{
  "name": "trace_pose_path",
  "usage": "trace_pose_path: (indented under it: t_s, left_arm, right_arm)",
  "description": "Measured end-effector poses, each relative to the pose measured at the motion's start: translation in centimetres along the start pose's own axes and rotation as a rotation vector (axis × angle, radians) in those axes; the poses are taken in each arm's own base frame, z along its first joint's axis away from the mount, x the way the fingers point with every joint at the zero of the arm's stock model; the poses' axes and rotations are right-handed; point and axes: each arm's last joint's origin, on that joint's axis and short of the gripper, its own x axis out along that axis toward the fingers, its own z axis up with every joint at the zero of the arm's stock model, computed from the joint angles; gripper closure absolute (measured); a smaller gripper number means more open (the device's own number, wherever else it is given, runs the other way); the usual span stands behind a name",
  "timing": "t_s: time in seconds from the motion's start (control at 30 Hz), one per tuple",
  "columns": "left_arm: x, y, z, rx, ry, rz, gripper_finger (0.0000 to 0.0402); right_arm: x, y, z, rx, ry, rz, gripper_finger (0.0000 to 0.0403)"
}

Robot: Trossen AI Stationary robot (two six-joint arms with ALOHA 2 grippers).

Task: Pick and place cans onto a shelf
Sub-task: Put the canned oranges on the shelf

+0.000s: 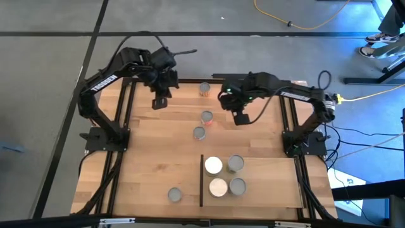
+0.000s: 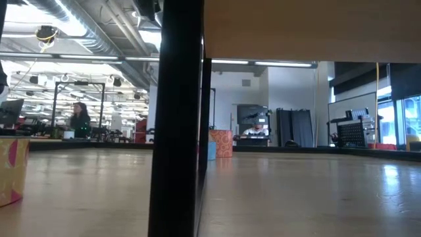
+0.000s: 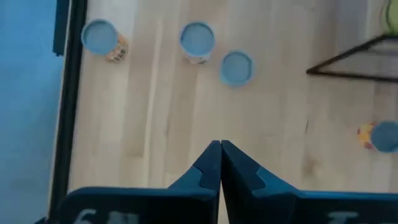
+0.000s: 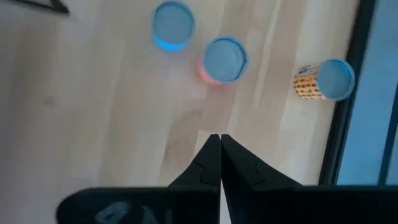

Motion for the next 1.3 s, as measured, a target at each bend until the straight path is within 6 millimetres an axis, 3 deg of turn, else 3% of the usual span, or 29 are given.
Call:
trace_pose_path:
  t_s: [0.3, 0.47, 0.67, 0.8, 1.3]
  left_arm:
    - [-0.5, -0.3, -0.3, 0.019, -0.018, -0.042, 0.0401]
    - [-0.5, -0.3, -0.3, 0.018, -0.017, -0.039, 0.0401]
    - [-0.5, -0.3, -0.3, 0.018, -0.017, -0.039, 0.0401]
    - [-0.5, -0.3, -0.3, 0.018, -0.017, -0.038, 0.0401]
    - [-0.5, -0.1, -0.4, 0.025, 0.001, 0.03, 0.0401]
  right_arm:
    - [5.1, -1.3, 2.2, -0.007, 0.023, -0.064, 0.0397]
    - [6.5, -1.5, 2.7, -0.028, 0.026, -0.06, 0.0389]
    - [7.8, -1.5, 3.1, -0.043, 0.013, -0.025, 0.0346]
    - [8.8, -1.6, 3.1, -0.143, 0.036, -0.011, 0.0326]
    - [14.5, -1.6, 3.6, -0.341, 0.081, 0.089, 0.0322]
